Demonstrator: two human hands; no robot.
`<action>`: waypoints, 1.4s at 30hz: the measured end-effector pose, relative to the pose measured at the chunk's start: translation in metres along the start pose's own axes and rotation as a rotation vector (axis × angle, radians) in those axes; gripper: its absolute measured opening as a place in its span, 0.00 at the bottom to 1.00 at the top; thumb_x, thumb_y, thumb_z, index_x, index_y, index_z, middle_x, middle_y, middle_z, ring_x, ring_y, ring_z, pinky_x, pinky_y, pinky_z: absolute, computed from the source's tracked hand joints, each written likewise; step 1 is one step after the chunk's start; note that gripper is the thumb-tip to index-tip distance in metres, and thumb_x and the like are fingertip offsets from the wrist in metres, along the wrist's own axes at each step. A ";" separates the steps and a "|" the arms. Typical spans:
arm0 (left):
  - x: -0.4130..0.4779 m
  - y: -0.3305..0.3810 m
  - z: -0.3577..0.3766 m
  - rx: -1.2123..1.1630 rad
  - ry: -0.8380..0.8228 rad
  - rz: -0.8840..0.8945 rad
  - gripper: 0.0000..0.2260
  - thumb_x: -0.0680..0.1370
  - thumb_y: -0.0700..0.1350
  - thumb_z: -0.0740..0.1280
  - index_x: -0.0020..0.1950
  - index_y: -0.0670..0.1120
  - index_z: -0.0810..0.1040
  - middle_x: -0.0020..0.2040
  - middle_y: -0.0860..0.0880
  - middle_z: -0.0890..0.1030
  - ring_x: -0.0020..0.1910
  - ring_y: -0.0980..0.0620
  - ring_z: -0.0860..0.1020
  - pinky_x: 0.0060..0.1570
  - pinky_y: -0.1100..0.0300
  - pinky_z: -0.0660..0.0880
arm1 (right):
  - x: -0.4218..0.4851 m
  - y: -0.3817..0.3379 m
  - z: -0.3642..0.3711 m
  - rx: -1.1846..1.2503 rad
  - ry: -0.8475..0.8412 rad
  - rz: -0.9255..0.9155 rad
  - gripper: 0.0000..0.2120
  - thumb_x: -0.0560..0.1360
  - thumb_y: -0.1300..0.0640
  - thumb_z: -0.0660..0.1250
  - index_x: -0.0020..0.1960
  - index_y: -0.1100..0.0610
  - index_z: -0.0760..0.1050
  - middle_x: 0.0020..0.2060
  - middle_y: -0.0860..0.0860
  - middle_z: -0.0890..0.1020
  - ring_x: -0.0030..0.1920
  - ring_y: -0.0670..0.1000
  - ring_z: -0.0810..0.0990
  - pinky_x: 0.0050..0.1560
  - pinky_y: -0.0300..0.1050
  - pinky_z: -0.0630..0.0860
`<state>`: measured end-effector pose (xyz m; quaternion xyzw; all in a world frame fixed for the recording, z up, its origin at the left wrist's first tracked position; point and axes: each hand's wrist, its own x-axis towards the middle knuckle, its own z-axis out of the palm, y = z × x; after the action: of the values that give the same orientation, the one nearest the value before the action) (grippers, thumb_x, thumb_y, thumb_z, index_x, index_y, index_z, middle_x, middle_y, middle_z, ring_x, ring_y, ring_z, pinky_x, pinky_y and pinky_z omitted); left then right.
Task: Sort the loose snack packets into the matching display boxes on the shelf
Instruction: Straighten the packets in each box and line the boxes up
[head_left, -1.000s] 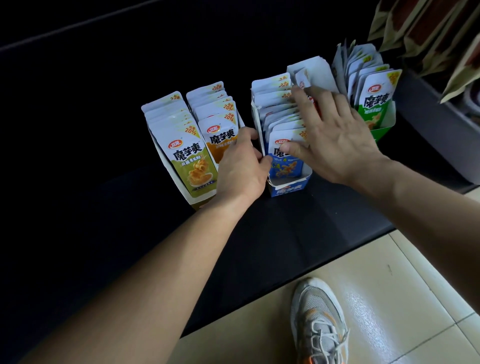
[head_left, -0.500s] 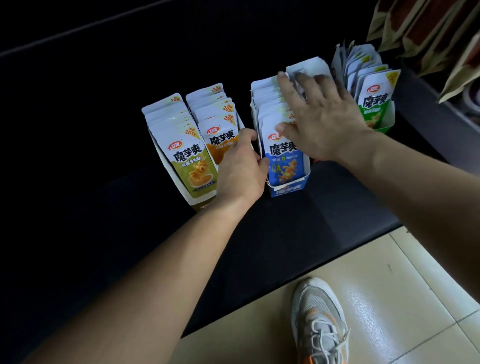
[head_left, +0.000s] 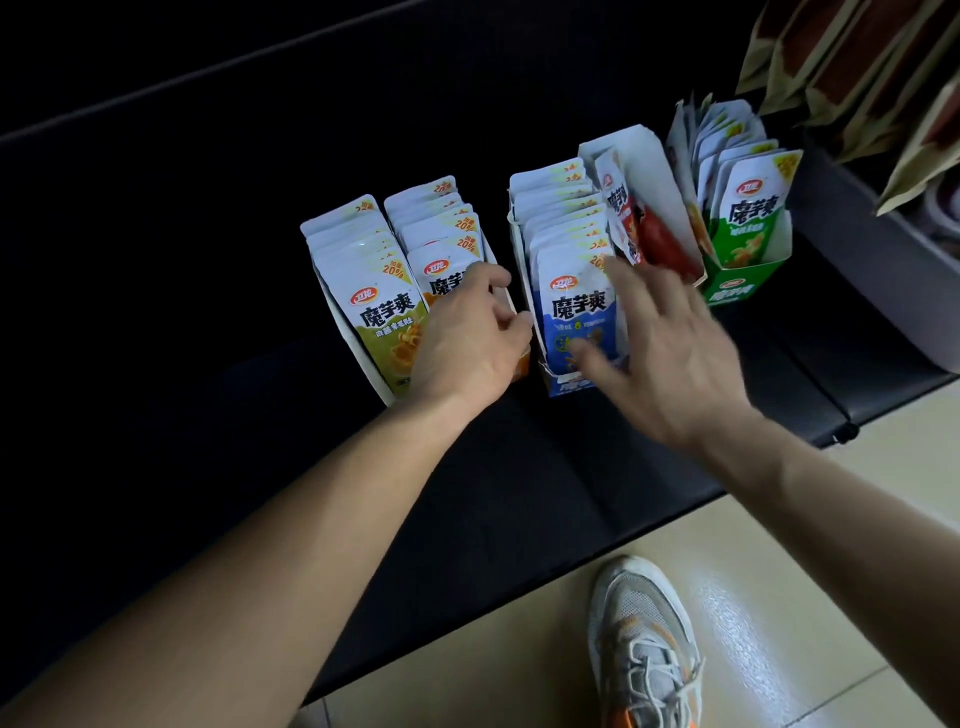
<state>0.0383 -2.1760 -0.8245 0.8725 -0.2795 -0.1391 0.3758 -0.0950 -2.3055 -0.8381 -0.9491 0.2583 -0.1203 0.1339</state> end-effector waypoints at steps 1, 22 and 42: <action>-0.003 -0.001 -0.008 0.041 0.020 0.022 0.13 0.80 0.47 0.69 0.63 0.50 0.75 0.44 0.56 0.81 0.42 0.53 0.82 0.48 0.53 0.80 | -0.005 -0.005 0.004 0.002 -0.050 0.009 0.40 0.74 0.35 0.66 0.78 0.51 0.56 0.70 0.55 0.67 0.65 0.61 0.71 0.57 0.56 0.74; -0.040 -0.066 -0.061 0.278 0.279 -0.125 0.25 0.76 0.50 0.73 0.70 0.49 0.68 0.71 0.48 0.64 0.66 0.47 0.72 0.51 0.59 0.72 | 0.038 -0.024 0.004 0.093 -0.233 0.016 0.40 0.76 0.43 0.69 0.80 0.49 0.52 0.79 0.54 0.56 0.73 0.62 0.65 0.68 0.58 0.69; -0.016 0.035 0.063 0.011 0.024 0.100 0.10 0.79 0.46 0.69 0.60 0.49 0.80 0.52 0.55 0.84 0.49 0.56 0.82 0.52 0.52 0.81 | 0.007 0.063 0.006 0.005 -0.134 0.025 0.28 0.71 0.51 0.67 0.69 0.56 0.68 0.62 0.57 0.78 0.64 0.61 0.73 0.62 0.58 0.73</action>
<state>-0.0169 -2.2225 -0.8410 0.8611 -0.3189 -0.1080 0.3809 -0.1159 -2.3603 -0.8628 -0.9513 0.2605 -0.0556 0.1550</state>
